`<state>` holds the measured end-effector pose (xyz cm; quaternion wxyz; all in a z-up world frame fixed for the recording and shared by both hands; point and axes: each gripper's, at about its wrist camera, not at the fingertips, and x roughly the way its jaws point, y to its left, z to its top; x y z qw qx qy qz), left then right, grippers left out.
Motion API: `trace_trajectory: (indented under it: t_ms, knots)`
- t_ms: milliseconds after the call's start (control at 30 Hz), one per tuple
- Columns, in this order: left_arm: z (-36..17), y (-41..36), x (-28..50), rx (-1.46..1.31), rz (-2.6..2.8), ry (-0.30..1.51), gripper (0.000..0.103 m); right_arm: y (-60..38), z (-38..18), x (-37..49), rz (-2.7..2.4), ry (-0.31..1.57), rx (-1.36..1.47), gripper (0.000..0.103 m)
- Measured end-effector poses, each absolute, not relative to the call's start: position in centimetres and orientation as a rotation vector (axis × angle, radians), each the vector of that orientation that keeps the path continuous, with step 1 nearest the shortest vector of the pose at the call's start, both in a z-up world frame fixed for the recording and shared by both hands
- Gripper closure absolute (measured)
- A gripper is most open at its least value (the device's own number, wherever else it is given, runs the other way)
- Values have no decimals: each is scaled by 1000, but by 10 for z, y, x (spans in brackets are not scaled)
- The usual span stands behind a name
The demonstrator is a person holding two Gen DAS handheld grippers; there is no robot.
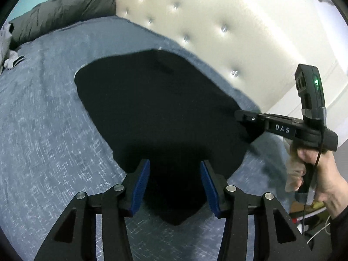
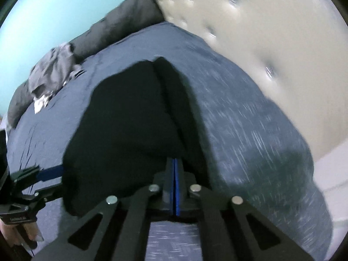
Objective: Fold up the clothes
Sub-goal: 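Open both grippers to release the folded sweatshirt and press it flat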
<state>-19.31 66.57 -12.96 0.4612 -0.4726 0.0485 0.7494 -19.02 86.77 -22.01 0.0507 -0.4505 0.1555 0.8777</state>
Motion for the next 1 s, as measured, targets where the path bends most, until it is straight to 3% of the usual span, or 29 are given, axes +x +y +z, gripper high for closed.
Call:
trace_trajectory:
  t_ms: [167, 367, 633, 867, 1000]
  knots:
    - [-139, 669, -187, -1125, 1861, 182, 54, 881, -236, -176, 2688, 610, -1280, 103]
    - [-136, 670, -186, -1123, 1869, 201, 54, 870, -212, -172, 2711, 569, -1207, 103]
    - [-141, 665, -181, -1119, 1878, 198, 54, 863, -230, -167, 2701, 537, -1283, 103]
    - [-143, 666, -181, -1131, 1863, 217, 54, 873, -242, -164, 2653, 717, -1250, 103]
    - [-133, 663, -182, -1140, 1869, 211, 55, 867, -224, -159, 2651, 686, -1194, 103]
